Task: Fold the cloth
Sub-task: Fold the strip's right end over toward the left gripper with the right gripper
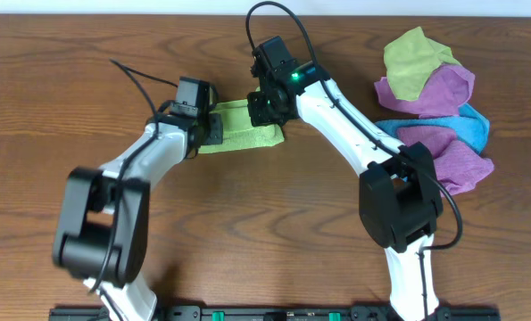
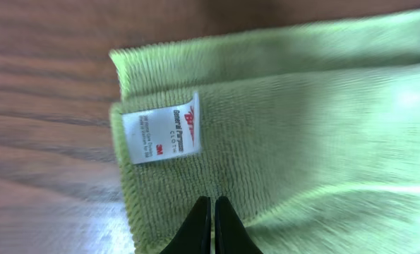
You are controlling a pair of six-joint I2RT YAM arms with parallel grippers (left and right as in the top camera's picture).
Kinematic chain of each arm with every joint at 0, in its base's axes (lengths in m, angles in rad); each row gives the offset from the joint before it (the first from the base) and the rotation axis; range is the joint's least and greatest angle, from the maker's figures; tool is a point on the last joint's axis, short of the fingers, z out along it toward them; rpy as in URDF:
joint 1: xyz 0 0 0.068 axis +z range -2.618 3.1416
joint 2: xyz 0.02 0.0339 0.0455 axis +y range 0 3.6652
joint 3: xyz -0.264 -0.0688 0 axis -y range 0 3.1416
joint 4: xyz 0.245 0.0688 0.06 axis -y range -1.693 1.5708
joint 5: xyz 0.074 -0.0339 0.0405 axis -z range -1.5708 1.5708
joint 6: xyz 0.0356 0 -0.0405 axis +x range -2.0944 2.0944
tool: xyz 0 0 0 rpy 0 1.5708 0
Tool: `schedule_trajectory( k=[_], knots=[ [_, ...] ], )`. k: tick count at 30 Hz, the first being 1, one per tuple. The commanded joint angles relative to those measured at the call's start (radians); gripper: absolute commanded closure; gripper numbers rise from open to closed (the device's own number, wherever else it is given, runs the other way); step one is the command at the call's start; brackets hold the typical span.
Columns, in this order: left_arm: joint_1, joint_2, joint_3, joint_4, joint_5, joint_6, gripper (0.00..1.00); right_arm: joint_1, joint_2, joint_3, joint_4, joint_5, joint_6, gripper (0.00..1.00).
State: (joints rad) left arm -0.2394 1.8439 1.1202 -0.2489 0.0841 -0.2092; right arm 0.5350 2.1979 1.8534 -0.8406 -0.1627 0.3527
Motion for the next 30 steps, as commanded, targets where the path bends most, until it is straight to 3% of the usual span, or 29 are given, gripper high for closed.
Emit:
schedule_trajectory(
  k=[1, 7, 10, 15, 19, 30],
  knots=[
    [-0.002, -0.097, -0.002, -0.010, -0.022, -0.003, 0.94, -0.005, -0.020, 0.018, 0.006, 0.010, 0.018, 0.98],
    [0.024, -0.242, -0.002, -0.101, -0.180, -0.006, 0.94, -0.004, -0.020, 0.019, 0.067, 0.010, 0.017, 0.98],
    [0.120, -0.381, -0.002, -0.187, -0.191, -0.071, 0.95, 0.000, -0.020, 0.018, 0.108, 0.011, 0.017, 0.99],
    [0.336, -0.541, -0.003, -0.291, -0.003, -0.101, 0.94, 0.029, -0.019, 0.018, 0.170, 0.011, -0.029, 0.98],
    [0.451, -0.624, -0.003, -0.343, 0.076, -0.057, 0.94, 0.078, -0.015, 0.018, 0.195, 0.039, -0.109, 0.98],
    [0.481, -0.672, -0.003, -0.433, 0.161, -0.037, 0.94, 0.171, 0.051, 0.018, 0.217, 0.092, -0.213, 0.99]
  ],
)
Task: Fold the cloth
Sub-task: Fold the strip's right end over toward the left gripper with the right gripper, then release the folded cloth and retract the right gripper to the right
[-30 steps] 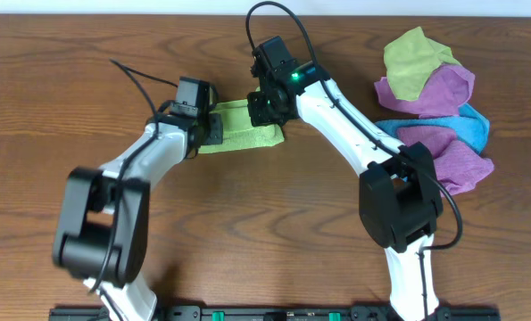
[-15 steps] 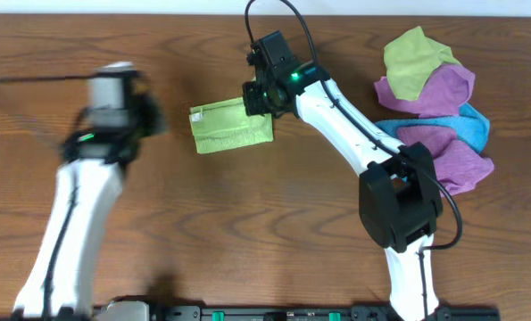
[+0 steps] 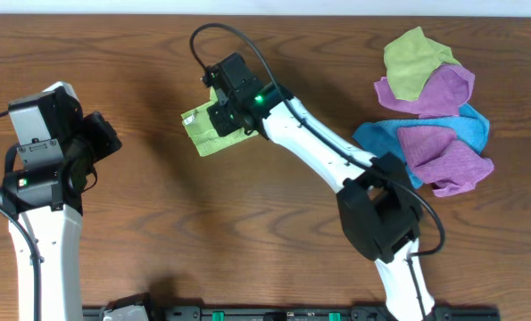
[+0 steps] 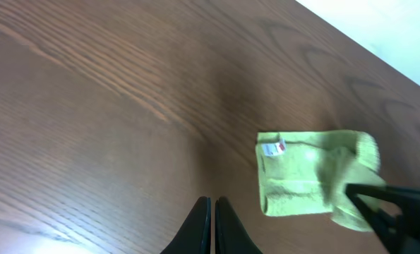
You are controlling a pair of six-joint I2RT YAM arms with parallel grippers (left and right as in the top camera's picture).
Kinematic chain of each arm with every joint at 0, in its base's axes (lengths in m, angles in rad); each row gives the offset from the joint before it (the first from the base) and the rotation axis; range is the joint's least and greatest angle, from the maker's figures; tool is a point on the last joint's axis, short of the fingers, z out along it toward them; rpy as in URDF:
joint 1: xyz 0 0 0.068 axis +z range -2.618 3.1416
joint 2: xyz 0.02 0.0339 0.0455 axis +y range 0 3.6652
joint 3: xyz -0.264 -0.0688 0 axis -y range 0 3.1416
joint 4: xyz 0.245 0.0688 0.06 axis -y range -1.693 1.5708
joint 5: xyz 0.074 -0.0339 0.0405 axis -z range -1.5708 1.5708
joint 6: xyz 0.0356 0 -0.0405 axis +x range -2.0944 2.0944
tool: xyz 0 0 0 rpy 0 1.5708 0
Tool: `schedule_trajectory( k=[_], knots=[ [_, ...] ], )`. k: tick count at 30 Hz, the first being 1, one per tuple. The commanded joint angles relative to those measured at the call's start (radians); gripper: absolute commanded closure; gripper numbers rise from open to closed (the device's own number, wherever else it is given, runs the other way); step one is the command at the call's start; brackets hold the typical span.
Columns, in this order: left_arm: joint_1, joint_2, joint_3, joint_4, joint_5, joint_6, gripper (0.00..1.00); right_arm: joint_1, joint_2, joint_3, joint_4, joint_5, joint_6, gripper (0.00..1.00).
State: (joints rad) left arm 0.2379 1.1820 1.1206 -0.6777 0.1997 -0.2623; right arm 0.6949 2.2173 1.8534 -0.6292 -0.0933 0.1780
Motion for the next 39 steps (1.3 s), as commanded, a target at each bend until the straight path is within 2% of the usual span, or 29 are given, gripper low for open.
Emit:
schedule_trajectory(
  k=[1, 10, 21, 22, 23, 25, 34, 37, 38, 39],
  knots=[
    [0.004, -0.010, -0.003, -0.006, 0.045, 0.016, 0.94, 0.015, 0.040, 0.018, 0.010, 0.023, -0.039, 0.99],
    [0.004, -0.010, -0.003, -0.008, 0.061, 0.016, 0.95, 0.053, 0.066, 0.018, 0.089, 0.005, -0.038, 0.99],
    [0.004, -0.010, -0.003, -0.007, 0.061, 0.016, 0.94, 0.077, 0.088, 0.018, 0.101, -0.016, -0.071, 0.99],
    [0.004, -0.010, -0.003, -0.008, 0.061, 0.016, 0.94, 0.077, 0.091, 0.018, 0.101, -0.016, -0.071, 0.93],
    [0.004, -0.010, -0.003, -0.008, 0.061, 0.016, 0.94, 0.078, 0.092, 0.018, 0.101, -0.016, -0.071, 0.78],
    [0.004, -0.010, -0.003, -0.008, 0.061, 0.016, 0.94, 0.079, 0.092, 0.018, 0.102, -0.016, -0.070, 0.38],
    [0.004, -0.003, -0.004, -0.007, 0.047, 0.061, 0.94, 0.075, 0.086, 0.019, 0.105, -0.077, 0.034, 0.03],
    [0.004, 0.016, -0.012, -0.006, -0.004, 0.063, 0.94, 0.052, 0.043, 0.043, 0.031, 0.004, 0.033, 0.01],
    [0.004, 0.029, -0.021, -0.002, -0.008, 0.079, 0.89, 0.039, 0.019, 0.065, -0.020, 0.067, 0.023, 0.01],
    [0.004, 0.045, -0.029, 0.002, -0.003, 0.090, 0.78, 0.025, -0.006, 0.087, -0.072, 0.137, 0.013, 0.01]
  ],
)
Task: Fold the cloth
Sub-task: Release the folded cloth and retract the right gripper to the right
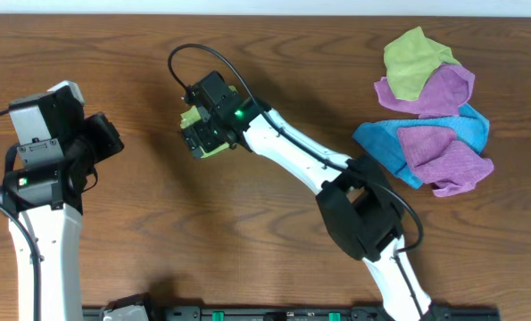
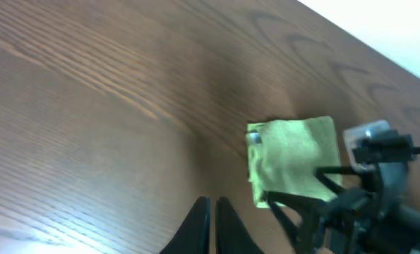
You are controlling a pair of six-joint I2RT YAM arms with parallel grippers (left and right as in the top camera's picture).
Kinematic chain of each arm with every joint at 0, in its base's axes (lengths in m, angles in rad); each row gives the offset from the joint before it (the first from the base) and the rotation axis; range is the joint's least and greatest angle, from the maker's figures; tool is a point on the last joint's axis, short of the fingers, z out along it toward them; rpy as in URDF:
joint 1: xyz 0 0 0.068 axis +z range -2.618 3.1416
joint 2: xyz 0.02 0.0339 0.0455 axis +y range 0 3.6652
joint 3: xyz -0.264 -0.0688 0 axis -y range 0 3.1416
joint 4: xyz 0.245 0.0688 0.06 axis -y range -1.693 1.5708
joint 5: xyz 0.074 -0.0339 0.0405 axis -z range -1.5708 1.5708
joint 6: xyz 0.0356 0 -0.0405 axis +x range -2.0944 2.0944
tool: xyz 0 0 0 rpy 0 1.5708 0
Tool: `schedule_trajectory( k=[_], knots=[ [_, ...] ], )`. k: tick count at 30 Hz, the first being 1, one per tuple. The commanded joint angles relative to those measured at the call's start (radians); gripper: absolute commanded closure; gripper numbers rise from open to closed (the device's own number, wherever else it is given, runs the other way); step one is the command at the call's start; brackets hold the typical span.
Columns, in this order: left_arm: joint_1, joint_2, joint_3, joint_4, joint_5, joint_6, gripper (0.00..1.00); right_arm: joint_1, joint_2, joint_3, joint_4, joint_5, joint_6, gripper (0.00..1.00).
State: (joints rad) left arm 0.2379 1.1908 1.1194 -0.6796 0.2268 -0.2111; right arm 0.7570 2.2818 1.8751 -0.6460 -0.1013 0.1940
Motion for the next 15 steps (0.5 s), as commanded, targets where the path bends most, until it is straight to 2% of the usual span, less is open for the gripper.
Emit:
schedule_trajectory(
  k=[1, 2, 5, 6, 7, 12, 15],
  knots=[
    [0.004, 0.050, -0.037, 0.011, -0.011, 0.051, 0.70, -0.050, -0.093, 0.085, -0.100, 0.207, -0.006, 0.01],
    [0.004, 0.069, -0.047, 0.019, 0.034, 0.071, 0.69, -0.067, -0.121, 0.105, -0.149, 0.269, -0.008, 0.01],
    [0.004, 0.130, -0.055, 0.038, 0.187, 0.103, 0.54, -0.121, -0.205, 0.136, -0.256, 0.337, -0.008, 0.01],
    [0.004, 0.150, -0.055, 0.045, 0.233, 0.103, 0.37, -0.141, -0.235, 0.138, -0.283, 0.336, -0.008, 0.01],
    [0.004, 0.180, -0.055, 0.056, 0.295, 0.103, 0.33, -0.171, -0.283, 0.139, -0.323, 0.330, -0.008, 0.01],
    [0.001, 0.307, -0.055, 0.089, 0.473, 0.123, 0.30, -0.274, -0.463, 0.138, -0.514, 0.354, 0.082, 0.01],
    [-0.025, 0.363, -0.055, 0.108, 0.456, 0.136, 0.33, -0.275, -0.571, 0.132, -0.676, 0.424, 0.164, 0.01]
  ],
)
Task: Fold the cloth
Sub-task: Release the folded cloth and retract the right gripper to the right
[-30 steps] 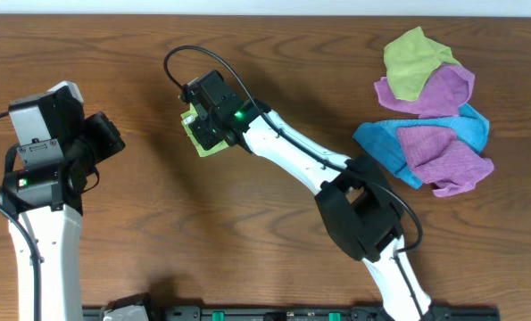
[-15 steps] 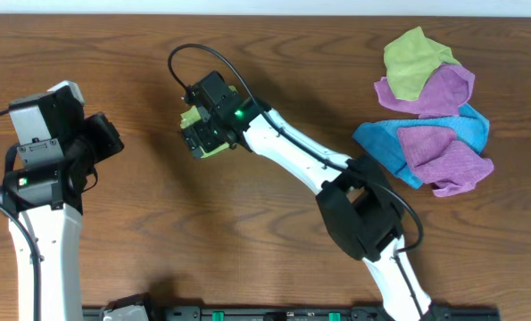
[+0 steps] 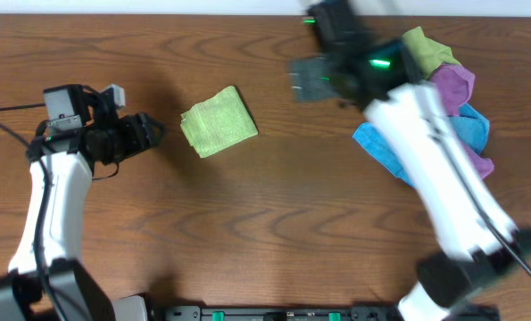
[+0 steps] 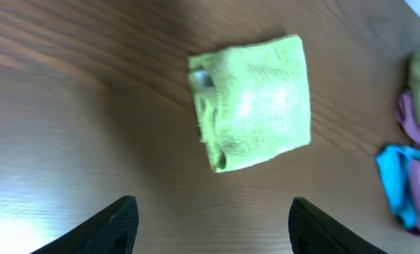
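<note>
The light green cloth [image 3: 218,121] lies on the table as a small folded square, with nothing touching it. In the left wrist view the same cloth [image 4: 255,130] shows a thick rolled edge on its left side. My left gripper [image 3: 153,132] hovers just left of the cloth and points at it. Its fingers are spread wide, so the left gripper [image 4: 213,204] is open and empty. My right gripper [image 3: 302,78] is blurred at the back, right of the cloth and well clear of it. Its jaws cannot be made out.
A pile of loose cloths [image 3: 443,98] in green, purple and blue lies at the back right, partly under the right arm. The pile's edge [image 4: 414,176] also shows in the left wrist view. The bare wooden table [image 3: 265,232] surrounds the folded cloth.
My right gripper was on the cloth and is now off it, far to the right at the back. The cloth lies free. My left gripper was shut; it is now open and closer to the cloth.
At first both grippers were at the cloth in mid-table, the left one shut by its label edge. Then the left arm was away at the left while the right gripper had the cloth further left. Now the cloth lies as a folded square, untouched.
</note>
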You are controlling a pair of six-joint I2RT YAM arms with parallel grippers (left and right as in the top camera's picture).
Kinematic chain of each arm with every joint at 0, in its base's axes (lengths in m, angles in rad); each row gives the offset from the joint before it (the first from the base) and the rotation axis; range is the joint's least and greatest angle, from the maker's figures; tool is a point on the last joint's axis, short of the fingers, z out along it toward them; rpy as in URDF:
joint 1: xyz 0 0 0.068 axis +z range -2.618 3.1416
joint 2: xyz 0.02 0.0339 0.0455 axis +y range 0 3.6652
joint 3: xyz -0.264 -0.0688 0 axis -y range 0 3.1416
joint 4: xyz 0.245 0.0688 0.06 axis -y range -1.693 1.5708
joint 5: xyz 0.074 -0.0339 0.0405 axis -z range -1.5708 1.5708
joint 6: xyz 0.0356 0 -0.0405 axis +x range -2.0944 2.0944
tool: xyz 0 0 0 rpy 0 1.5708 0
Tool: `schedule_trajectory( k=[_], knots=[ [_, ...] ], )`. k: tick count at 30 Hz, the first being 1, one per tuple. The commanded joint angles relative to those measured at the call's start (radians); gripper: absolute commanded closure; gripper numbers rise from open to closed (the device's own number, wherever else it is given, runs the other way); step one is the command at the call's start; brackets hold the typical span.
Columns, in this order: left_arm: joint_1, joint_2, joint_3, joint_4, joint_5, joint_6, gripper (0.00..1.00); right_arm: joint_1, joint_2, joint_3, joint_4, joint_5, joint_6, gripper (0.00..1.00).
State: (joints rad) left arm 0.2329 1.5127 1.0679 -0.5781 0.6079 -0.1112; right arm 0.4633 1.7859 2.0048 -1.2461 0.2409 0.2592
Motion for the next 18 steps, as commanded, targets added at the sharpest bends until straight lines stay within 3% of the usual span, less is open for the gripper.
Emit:
schedule_trajectory(
  k=[1, 5, 8, 12, 18],
  knots=[
    [-0.034, 0.053, -0.003, 0.006, 0.030, 0.033, 0.33, 0.034, -0.118, -0.007, -0.134, 0.140, 0.140, 0.01],
    [-0.099, 0.080, -0.003, 0.027, -0.043, 0.006, 0.31, 0.159, -0.338, -0.101, -0.303, 0.340, 0.303, 0.01],
    [-0.126, 0.098, -0.003, 0.086, -0.066, -0.030, 0.27, 0.276, -0.600, -0.295, -0.341, 0.391, 0.406, 0.01],
    [-0.127, 0.164, -0.003, 0.132, -0.072, -0.047, 0.26, 0.318, -1.018, -0.640, -0.321, 0.344, 0.595, 0.01],
    [-0.129, 0.291, -0.003, 0.211, -0.032, -0.058, 0.23, 0.314, -1.342, -0.959, -0.222, 0.404, 0.646, 0.01]
  ],
)
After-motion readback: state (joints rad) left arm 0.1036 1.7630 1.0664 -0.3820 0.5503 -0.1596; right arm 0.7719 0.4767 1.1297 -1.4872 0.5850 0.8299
